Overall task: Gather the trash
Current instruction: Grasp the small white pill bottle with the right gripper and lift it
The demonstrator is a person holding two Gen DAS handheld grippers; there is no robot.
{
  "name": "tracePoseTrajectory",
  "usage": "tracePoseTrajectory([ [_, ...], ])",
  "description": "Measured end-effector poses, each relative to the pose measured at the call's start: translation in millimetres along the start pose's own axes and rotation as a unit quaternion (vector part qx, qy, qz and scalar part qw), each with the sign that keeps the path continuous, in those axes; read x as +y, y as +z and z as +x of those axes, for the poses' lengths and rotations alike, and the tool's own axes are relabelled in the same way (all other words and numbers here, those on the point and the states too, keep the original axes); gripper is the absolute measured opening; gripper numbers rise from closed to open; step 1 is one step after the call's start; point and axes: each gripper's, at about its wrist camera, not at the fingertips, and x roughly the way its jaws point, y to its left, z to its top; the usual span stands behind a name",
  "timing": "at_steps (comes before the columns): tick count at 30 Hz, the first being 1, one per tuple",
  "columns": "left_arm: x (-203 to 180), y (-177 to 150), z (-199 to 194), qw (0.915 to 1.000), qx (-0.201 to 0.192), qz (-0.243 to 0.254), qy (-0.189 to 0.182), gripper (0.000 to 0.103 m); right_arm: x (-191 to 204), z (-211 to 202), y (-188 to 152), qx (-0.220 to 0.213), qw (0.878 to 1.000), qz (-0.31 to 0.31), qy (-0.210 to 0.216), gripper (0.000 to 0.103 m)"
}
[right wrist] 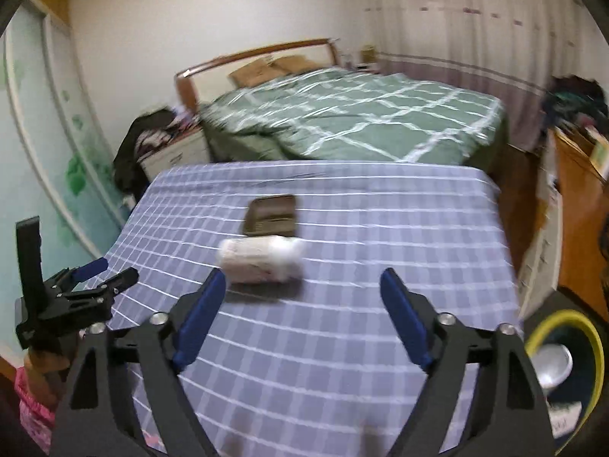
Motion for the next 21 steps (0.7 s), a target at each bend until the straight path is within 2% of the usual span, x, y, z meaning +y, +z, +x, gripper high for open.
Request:
tracePoseTrajectory([
  [3, 0, -1, -1, 1.0, 0.002, -0.007, -0.006, 0.094, 21, 28, 10, 0.017, 0.999, -0.029, -0.01, 0.089],
  [6, -4, -3, -4, 0.9999, 0.0, -0.004, -0.011, 0.094, 33, 58, 17, 0.039, 0.998, -0.044, -0.025, 0.09],
  [10, -9, -5, -3, 0.9999, 0.003, 0.003, -0.012, 0.094, 31, 79, 14, 0.054, 0.997, -0.041, -0.045, 0.09],
  [13, -11, -6, -3, 0.9998, 0.006, 0.006, -0.015, 0.094, 28, 91, 10, 0.061, 0.996, -0.039, -0.057, 0.09],
  [20, -16, -8, -2, 0.9997, 0.009, 0.014, -0.017, 0.095, 23, 104, 5, 0.072, 0.995, -0.035, -0.051, 0.09],
  [21, -16, -8, -2, 0.9997, 0.01, 0.015, -0.016, 0.095, 21, 104, 4, 0.072, 0.996, -0.032, -0.047, 0.083],
])
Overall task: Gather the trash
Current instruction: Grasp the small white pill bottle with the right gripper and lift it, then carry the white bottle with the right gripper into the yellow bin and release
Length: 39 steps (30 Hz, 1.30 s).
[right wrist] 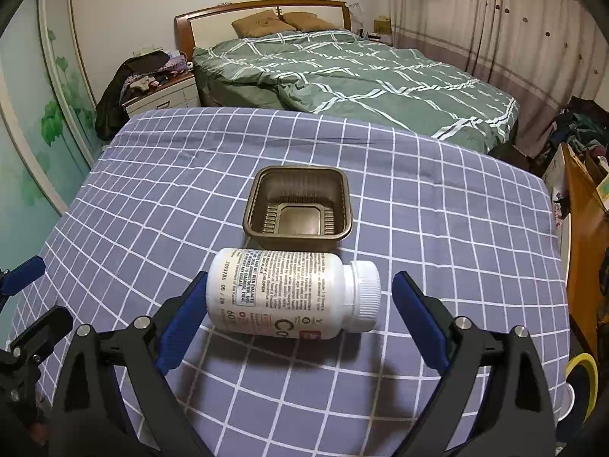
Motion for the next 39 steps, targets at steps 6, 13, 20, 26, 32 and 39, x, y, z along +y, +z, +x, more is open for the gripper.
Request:
tracePoseTrajectory([
  [6, -3, -1, 2, 1.0, 0.001, 0.006, 0.003, 0.095, -14, -9, -3, -0.003, 1.0, 0.026, 0.013, 0.08],
  [13, -4, 0, 3, 0.9999, 0.002, 0.011, 0.001, 0.095, -44, -69, -14, -0.051, 0.997, 0.063, 0.014, 0.08],
  [20, -8, -1, 6, 0.9998, 0.004, 0.019, 0.004, 0.095, -122, -150, -47, -0.122, 0.982, 0.136, -0.041, 0.08],
  [26, -10, -1, 7, 0.9997, 0.003, 0.022, 0.007, 0.095, -222, -178, -98, -0.104, 0.956, 0.226, -0.156, 0.08],
  [32, -12, -2, 8, 0.9995, 0.004, 0.03, 0.008, 0.095, -284, -161, -149, -0.038, 0.933, 0.283, -0.22, 0.08],
  [39, -14, -3, 10, 0.9994, 0.007, 0.034, 0.008, 0.095, -305, -150, -181, -0.001, 0.916, 0.314, -0.249, 0.08],
])
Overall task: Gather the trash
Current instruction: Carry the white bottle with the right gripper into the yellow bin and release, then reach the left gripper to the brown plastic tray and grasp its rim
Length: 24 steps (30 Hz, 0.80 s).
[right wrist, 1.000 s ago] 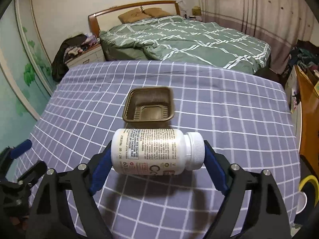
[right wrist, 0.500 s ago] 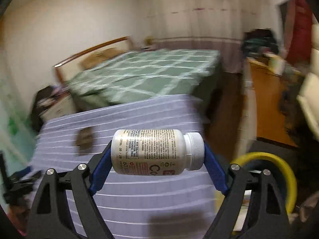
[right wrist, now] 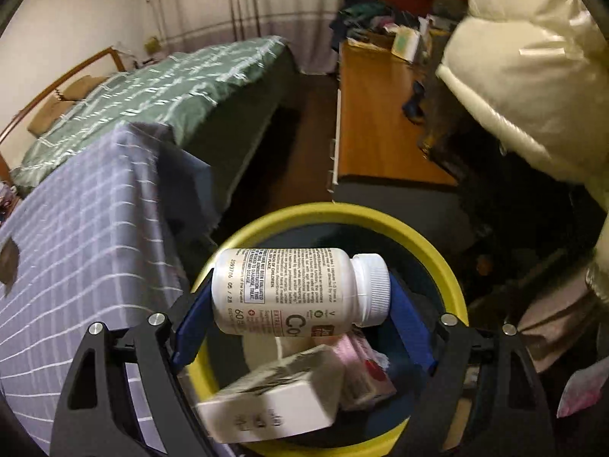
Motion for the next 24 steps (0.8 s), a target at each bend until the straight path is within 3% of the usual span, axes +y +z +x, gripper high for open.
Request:
tracePoseTrajectory([
  [10, -3, 0, 2, 1.0, 0.001, 0.005, -0.001, 0.095, 10, -31, -7, -0.036, 0.999, 0.0, 0.005, 0.084],
  [17, -18, 2, 5, 0.9997, 0.009, 0.019, -0.015, 0.095, 56, -67, -7, -0.092, 0.993, -0.019, 0.068, 0.084],
  [24, -61, 18, 2, 0.9967, 0.034, 0.053, -0.052, 0.095, 103, -95, -11, -0.176, 0.976, -0.045, 0.116, 0.087],
])
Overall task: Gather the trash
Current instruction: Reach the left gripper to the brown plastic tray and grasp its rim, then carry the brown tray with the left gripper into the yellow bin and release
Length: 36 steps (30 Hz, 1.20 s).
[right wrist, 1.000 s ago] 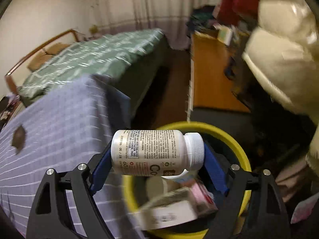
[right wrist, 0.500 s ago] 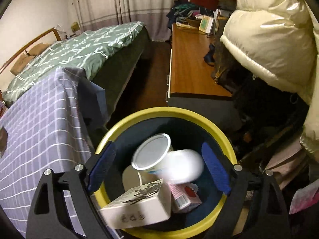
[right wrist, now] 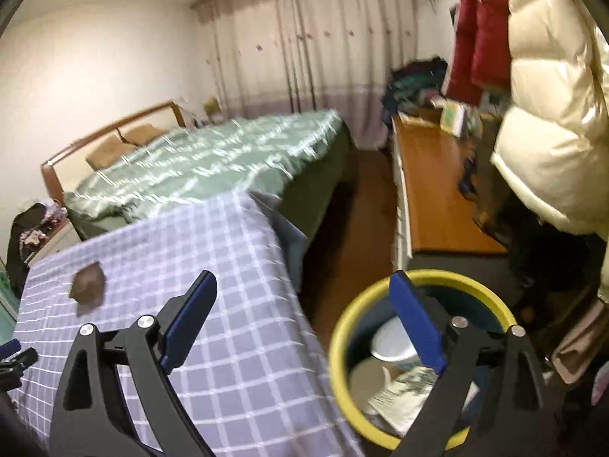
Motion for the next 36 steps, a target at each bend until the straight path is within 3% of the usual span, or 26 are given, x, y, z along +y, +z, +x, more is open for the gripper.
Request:
tracePoseTrajectory([
  [3, -24, 21, 9, 0.9996, 0.017, 0.005, -0.022, 0.095, 9, -3, -3, -0.018, 1.0, -0.017, -0.006, 0.088],
  [6, -44, 40, 25, 0.9995, 0.024, 0.007, -0.02, 0.095, 13, -1, -8, -0.014, 1.0, -0.024, 0.009, 0.089],
  [11, -61, 76, 65, 0.9992, 0.039, -0.002, 0.011, 0.095, 21, 8, -17, 0.004, 0.999, -0.045, 0.022, 0.089],
  [17, -50, 108, 107, 0.9958, 0.064, -0.036, 0.054, 0.095, 25, 6, -21, 0.005, 0.998, -0.047, 0.034, 0.089],
  [27, -37, 122, 147, 0.991, 0.106, -0.074, 0.036, 0.094, 24, 8, -20, 0.013, 0.998, -0.04, 0.044, 0.089],
  [32, -42, 122, 156, 0.992, 0.102, -0.06, 0.045, 0.076, 24, 7, -20, 0.014, 0.998, -0.04, 0.047, 0.089],
  [36, -50, 120, 151, 0.9938, 0.09, -0.044, 0.049, 0.073, 23, 7, -20, 0.014, 0.998, -0.038, 0.045, 0.089],
])
